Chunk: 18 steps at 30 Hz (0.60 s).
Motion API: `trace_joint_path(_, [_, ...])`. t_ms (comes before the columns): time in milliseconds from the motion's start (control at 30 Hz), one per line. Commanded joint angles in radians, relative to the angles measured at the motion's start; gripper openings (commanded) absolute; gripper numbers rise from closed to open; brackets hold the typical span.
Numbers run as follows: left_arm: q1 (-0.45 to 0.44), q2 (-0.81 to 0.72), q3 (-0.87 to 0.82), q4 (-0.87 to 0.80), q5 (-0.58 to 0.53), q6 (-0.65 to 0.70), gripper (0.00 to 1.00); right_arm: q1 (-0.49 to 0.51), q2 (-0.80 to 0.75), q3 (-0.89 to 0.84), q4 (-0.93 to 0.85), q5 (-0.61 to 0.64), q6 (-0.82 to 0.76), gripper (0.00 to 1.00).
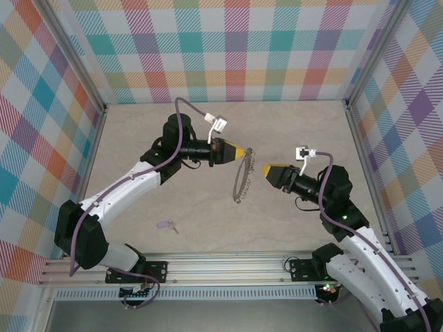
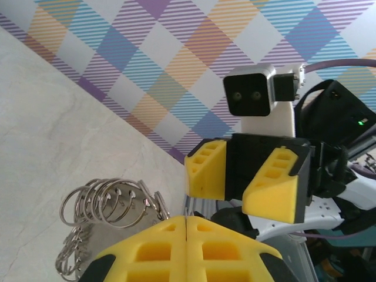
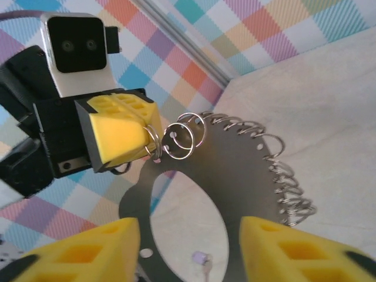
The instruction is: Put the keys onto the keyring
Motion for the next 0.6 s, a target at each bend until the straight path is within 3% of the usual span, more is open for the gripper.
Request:
trace_joint_path(0, [0.010, -0.013, 0.056, 0.008, 0.088, 0.029, 0.00, -0.005, 0.027, -0.013, 0.164, -0.100, 0.024, 0.39])
trace_joint_path(200, [0.009, 0.004, 0.069, 0.009, 0.105, 0.026, 0.00, -0.005, 0.116, -0.023, 0.340, -0.143, 0.109, 0.41])
trace_joint_path(567, [0.008, 0.024, 0.069, 0.053, 0.105, -0.006, 0.00, -0.005, 0.195, 0.024, 0.412, -0.177, 0.141, 0.40])
